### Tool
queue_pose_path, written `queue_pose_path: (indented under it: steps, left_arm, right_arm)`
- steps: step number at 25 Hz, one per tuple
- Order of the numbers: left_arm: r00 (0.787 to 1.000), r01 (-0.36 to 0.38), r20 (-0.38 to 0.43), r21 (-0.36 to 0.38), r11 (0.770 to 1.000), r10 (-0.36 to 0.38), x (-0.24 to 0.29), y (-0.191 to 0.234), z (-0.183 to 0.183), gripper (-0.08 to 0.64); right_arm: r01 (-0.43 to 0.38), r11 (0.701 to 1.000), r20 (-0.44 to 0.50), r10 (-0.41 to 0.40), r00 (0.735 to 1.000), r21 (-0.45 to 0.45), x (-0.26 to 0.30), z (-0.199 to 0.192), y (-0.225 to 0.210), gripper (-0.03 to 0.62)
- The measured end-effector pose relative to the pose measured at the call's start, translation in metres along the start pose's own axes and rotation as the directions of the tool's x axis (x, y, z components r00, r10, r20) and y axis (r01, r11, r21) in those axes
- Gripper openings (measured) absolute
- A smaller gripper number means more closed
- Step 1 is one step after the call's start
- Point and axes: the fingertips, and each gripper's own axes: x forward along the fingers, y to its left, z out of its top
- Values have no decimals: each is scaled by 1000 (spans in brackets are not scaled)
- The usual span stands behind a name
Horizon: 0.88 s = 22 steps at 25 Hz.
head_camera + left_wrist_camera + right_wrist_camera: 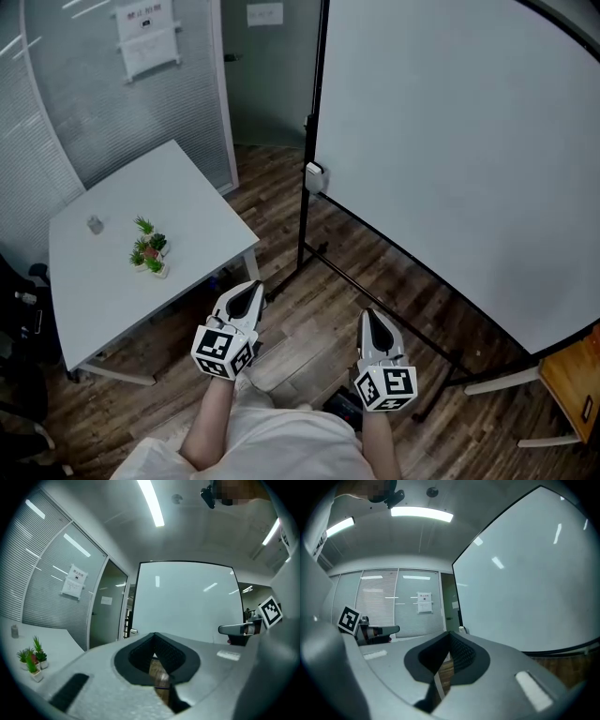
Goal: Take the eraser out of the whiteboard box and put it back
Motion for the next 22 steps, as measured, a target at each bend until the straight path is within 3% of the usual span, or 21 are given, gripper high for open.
queue_pose_path:
  steps: [2,3,5,7,10,22]
  left_arm:
    - [999,31,17,-35,999,-31,2,-6,2,2]
    - [998,52,22,-64,997,-51,3,-9,2,33]
    - [996,90,7,-106,990,-90,8,-15,-1,229]
    - [994,107,-18,-91,990,-109,11,-21,-4,321]
    - [993,107,-41,-55,993,-109,17,-21,-6,353]
    - [992,111,-54,-72,991,-115,95,8,-19,360]
  right_arm:
    - [-28,999,1,28,1000,19,1,-1,1,18]
    - [-50,998,-10,51,999,35,3,-3,2,110]
    - [-76,995,-34,78,996,66,7,-7,3,271]
    - [-76,995,-43,79,996,66,9,-9,2,318]
    - [-76,995,-45,79,996,57,14,-9,-1,322]
    - [-41,998,-50,44,998,52,73,-14,-42,308]
